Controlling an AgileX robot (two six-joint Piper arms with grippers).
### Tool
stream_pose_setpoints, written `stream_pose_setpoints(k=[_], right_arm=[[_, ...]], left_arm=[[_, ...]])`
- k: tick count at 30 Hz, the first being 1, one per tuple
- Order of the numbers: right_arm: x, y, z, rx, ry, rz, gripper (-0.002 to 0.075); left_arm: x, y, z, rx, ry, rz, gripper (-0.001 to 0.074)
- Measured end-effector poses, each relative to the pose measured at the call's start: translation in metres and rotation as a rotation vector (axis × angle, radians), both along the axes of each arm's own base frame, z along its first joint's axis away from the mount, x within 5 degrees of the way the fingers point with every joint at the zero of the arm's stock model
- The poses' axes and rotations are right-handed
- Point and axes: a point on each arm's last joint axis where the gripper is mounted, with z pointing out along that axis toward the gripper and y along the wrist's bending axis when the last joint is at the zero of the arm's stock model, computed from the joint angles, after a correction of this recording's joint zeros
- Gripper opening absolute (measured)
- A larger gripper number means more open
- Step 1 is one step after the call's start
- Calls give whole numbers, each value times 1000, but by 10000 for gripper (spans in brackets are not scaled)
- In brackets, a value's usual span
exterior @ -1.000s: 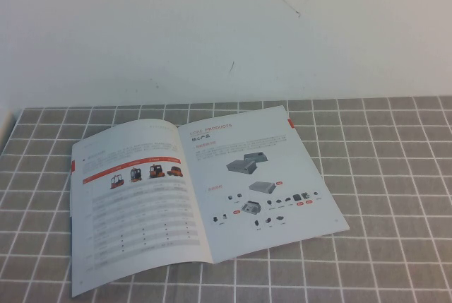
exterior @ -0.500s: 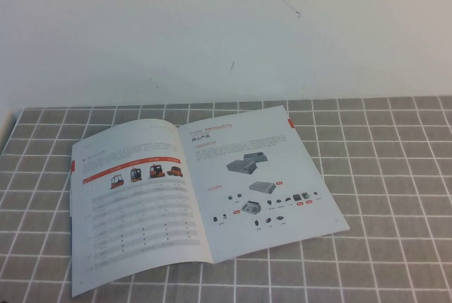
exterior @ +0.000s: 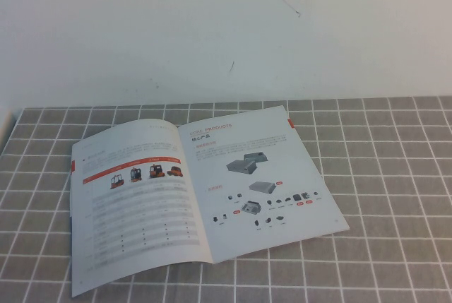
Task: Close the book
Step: 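Close the open booklet and leave it lying on the table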
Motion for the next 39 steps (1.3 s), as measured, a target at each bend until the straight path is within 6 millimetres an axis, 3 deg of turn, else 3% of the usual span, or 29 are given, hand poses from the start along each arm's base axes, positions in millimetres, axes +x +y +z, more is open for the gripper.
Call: stream_pose_setpoints(k=[8,15,21,24,28,33,39], right_arm=[[-14,1,26,26,-326,33,-1],[-14,3,26,58,-331,66,-1],[-6,2,14,86,-166,59,-1],[-2,0,10,158,-1,53,-1],[-6,-3,28,217,198,16,-1],[0,-6,52,166,466,-47,-1],[40,-3,77,131,729,-23,-1]], left_arm=[[-3,1,11,-11,-126,11,-3],[-3,1,12,-16,-133,12,-3],[-3,3,11,-95,-127,10,-3],[-3,4,12,-128,-122,14,-3],[-5,4,25,0,-93,37,-3],[-2,-1,44,92,24,8,-3],[26,-5,40,65,250,-32,-3]])
